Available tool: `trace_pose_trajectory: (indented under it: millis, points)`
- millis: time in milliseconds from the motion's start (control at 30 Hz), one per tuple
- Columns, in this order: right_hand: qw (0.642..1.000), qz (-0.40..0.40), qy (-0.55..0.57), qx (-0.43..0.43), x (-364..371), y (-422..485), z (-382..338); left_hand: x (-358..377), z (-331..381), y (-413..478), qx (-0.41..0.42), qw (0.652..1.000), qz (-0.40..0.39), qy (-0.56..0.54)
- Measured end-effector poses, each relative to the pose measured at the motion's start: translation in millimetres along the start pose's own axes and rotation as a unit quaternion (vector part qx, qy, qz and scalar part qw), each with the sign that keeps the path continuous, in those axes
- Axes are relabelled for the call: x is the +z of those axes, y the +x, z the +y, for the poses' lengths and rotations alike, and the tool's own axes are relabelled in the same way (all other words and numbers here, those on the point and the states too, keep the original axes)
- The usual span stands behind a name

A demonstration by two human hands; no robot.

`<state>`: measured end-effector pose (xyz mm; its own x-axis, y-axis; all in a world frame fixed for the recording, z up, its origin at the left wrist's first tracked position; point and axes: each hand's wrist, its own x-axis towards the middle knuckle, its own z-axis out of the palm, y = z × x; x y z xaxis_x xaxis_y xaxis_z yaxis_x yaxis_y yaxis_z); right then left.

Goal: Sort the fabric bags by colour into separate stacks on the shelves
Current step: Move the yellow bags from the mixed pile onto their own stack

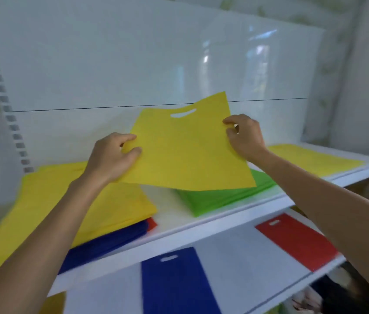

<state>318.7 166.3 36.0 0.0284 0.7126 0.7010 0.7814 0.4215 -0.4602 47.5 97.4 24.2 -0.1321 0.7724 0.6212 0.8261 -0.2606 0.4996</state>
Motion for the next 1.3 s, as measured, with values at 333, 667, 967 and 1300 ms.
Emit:
trace_pose_trajectory:
  millis: [333, 667, 967, 1300]
  points:
    - [0.974, 0.065, -0.148, 0.16, -229, -65, 201, 222, 216, -28, 0.111, 0.972, -0.159, -0.13]
    - [0.946, 0.09, -0.207, 0.231, -317, -90, 337, 354, 333, -42, 0.154, 0.929, -0.28, -0.189]
    - [0.956, 0.056, -0.213, 0.197, -295, 6, 410, 410, 351, 45, 0.136, 0.949, -0.222, -0.18]
    - [0.987, 0.006, -0.107, 0.12, -206, 127, 491, 440, 335, 111, 0.048, 0.989, -0.092, -0.11]
